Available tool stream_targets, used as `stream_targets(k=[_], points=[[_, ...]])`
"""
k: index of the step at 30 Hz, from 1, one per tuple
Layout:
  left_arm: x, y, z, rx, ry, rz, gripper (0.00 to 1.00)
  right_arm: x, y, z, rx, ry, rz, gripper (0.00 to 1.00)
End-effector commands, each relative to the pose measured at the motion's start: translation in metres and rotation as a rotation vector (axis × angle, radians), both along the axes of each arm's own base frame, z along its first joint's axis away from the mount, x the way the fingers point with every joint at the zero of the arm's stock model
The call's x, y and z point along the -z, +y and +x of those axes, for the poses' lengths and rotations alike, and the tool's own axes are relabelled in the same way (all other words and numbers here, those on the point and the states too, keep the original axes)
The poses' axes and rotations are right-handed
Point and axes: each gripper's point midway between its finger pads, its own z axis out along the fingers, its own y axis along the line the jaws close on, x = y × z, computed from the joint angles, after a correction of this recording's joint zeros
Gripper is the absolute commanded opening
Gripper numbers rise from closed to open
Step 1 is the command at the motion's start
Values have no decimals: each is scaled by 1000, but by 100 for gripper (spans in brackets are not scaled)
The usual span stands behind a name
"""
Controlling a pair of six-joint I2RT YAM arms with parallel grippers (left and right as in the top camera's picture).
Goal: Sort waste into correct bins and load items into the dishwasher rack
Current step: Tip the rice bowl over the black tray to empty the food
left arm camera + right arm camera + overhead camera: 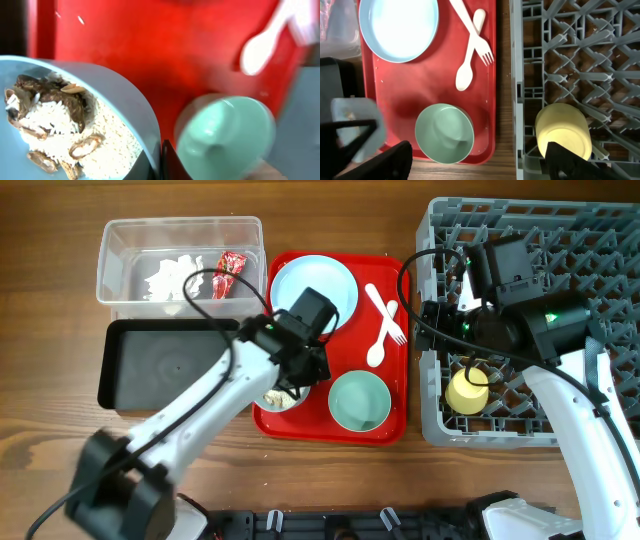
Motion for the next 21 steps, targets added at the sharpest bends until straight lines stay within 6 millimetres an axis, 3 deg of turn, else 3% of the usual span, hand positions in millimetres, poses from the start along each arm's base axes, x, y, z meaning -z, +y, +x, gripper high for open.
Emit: stream_targets(k=[1, 5, 10, 15, 21], points=[[-51, 20, 7, 7, -100, -79, 4, -1, -4, 0, 2, -14, -17, 87], [-72, 40, 5, 50, -100, -186, 4, -1, -4, 0, 2, -14, -16, 87], [-81, 77, 17, 23, -97, -297, 4, -1, -4, 1, 2, -18, -15, 87], [-80, 122, 32, -18, -122, -377, 4, -1, -4, 1, 2, -17, -15, 87], [-71, 152, 44, -37, -123, -590, 4, -1, -4, 1, 2, -18, -15, 87]])
